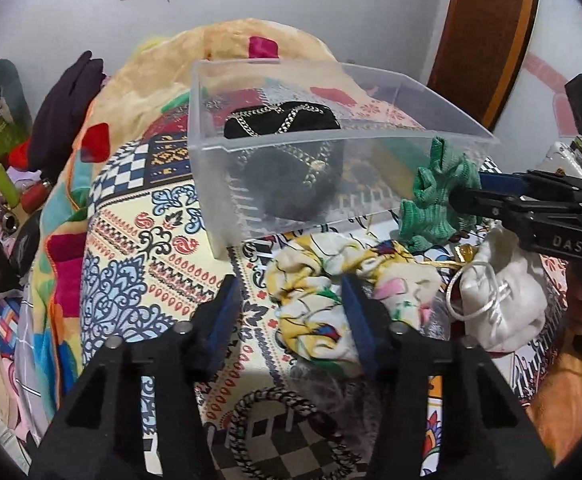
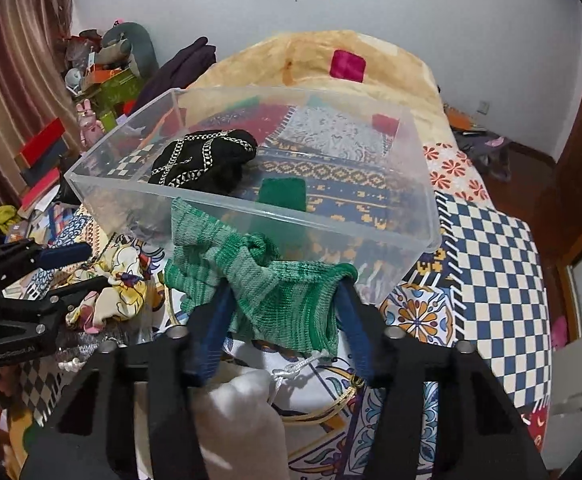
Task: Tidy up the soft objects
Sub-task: 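Grasp the green knit cloth with the right tool while the left tool grasps the floral scrunchie, then lower the green cloth into the clear box with the right tool while the left tool drops the scrunchie in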
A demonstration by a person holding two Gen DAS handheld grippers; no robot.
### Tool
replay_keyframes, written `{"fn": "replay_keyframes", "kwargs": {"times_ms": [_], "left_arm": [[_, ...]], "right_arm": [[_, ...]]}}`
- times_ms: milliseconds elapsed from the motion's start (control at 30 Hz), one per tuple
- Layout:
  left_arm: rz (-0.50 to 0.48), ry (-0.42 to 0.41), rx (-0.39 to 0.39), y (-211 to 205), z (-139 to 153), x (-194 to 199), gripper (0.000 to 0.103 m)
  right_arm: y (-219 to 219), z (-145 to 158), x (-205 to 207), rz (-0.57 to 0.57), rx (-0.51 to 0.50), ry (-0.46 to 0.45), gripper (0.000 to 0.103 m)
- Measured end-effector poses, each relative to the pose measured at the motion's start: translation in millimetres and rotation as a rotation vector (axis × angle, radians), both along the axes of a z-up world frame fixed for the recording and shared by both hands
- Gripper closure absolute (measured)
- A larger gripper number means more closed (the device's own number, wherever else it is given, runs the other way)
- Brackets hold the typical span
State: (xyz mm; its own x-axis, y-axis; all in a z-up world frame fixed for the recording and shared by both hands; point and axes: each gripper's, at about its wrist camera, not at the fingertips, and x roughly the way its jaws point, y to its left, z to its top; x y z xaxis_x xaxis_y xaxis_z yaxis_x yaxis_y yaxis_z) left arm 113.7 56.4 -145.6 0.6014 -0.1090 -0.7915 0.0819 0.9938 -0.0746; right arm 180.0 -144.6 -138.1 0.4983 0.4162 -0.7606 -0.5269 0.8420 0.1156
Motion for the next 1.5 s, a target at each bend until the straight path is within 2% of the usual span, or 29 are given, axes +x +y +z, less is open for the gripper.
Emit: {"fn": "replay_keyframes", "kwargs": {"times_ms": [33, 67, 200, 300, 600, 800, 1000, 1267, 1500], "left_arm": [[-0.004, 0.006, -0.009, 0.4, -0.9, 0.1, 0.063], [-0.009, 0.012, -0.019, 0.9, -1.7, 0.8, 0.072], [-0.021, 0.008, -0.023, 0.1, -1.2, -1.8, 0.087], [-0.020, -0.009, -0.024, -0.5, 1.7, -6.7, 0.091], [-0.009, -0.105, -0.053, 0.9, 34.2, -23.1, 0.094], [-0.002, -0.211, -0.062, -2.2, 72.5, -31.2, 0.094], [0.034, -0.313, -0.055, -1.0, 104.2, -22.3, 0.094], [0.062, -0.344, -0.036, 4.8, 116.4, 10.2, 0.094], [0.048, -0.319, 0.010, -2.4, 108.3, 41.4, 0.094]], "right_arm": [[-0.5, -0.2, -0.3, 0.008, 0.005, 0.005, 0.070], [0.4, -0.5, -1.3, 0.014, 0.008, 0.009, 0.078], [2.9, -1.6, -6.1, 0.039, 0.012, 0.019, 0.088], [3.5, 2.1, -11.8, 0.060, 0.019, 0.012, 0.091], [0.3, 32.6, -34.5, 0.081, 0.050, -0.090, 0.092], [-5.1, 61.5, -38.3, 0.082, 0.092, -0.161, 0.092], [-11.2, 83.6, -31.8, 0.053, 0.130, -0.224, 0.092], [-9.3, 93.3, -12.1, 0.016, 0.134, -0.266, 0.092], [2.0, 73.8, 18.6, -0.002, 0.093, -0.228, 0.092]]}}
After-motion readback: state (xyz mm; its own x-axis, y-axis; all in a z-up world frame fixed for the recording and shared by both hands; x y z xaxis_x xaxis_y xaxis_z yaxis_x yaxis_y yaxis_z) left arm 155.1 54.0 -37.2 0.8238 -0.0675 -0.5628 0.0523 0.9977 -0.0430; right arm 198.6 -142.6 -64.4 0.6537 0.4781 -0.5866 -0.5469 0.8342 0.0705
